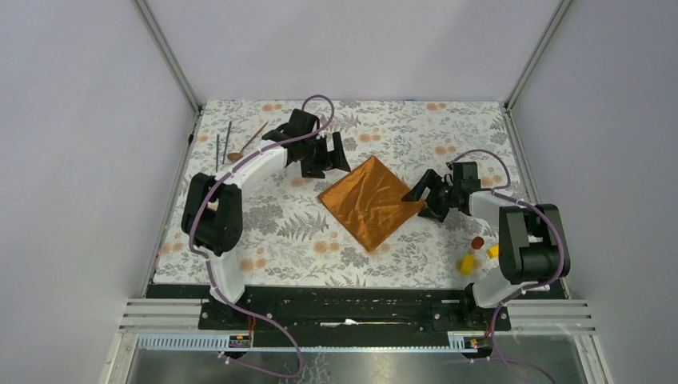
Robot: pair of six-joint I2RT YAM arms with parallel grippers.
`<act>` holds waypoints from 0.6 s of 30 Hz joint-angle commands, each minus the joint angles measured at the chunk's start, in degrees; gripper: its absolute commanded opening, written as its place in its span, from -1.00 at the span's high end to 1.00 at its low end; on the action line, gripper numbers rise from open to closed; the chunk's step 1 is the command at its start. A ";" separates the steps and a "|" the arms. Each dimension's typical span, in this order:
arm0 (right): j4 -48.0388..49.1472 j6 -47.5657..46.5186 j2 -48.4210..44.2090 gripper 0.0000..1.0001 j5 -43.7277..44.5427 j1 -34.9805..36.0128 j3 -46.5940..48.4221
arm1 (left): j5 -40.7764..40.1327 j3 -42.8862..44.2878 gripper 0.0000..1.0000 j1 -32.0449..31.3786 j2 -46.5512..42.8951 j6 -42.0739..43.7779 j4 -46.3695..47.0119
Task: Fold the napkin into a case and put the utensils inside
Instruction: Rotate the square-folded napkin at the center of the board.
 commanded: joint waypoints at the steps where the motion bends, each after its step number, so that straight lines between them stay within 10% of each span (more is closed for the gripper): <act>1: 10.22 4.13 6.88 -0.73 -1.61 0.26 0.20 | -1.25 4.79 -0.97 1.70 3.63 3.83 -3.81; 8: 8.97 -1.88 24.51 -0.69 -5.11 4.18 23.11 | -3.78 2.14 -0.98 5.13 2.47 1.14 -3.56; 12: -11.77 -10.44 34.36 -0.71 -4.39 5.91 45.40 | -5.13 -2.51 -0.92 7.42 1.68 -1.26 -2.22; 18: -25.78 -17.92 29.31 -0.81 9.35 6.11 51.53 | -2.16 -6.55 -0.51 8.69 2.49 -0.61 -1.02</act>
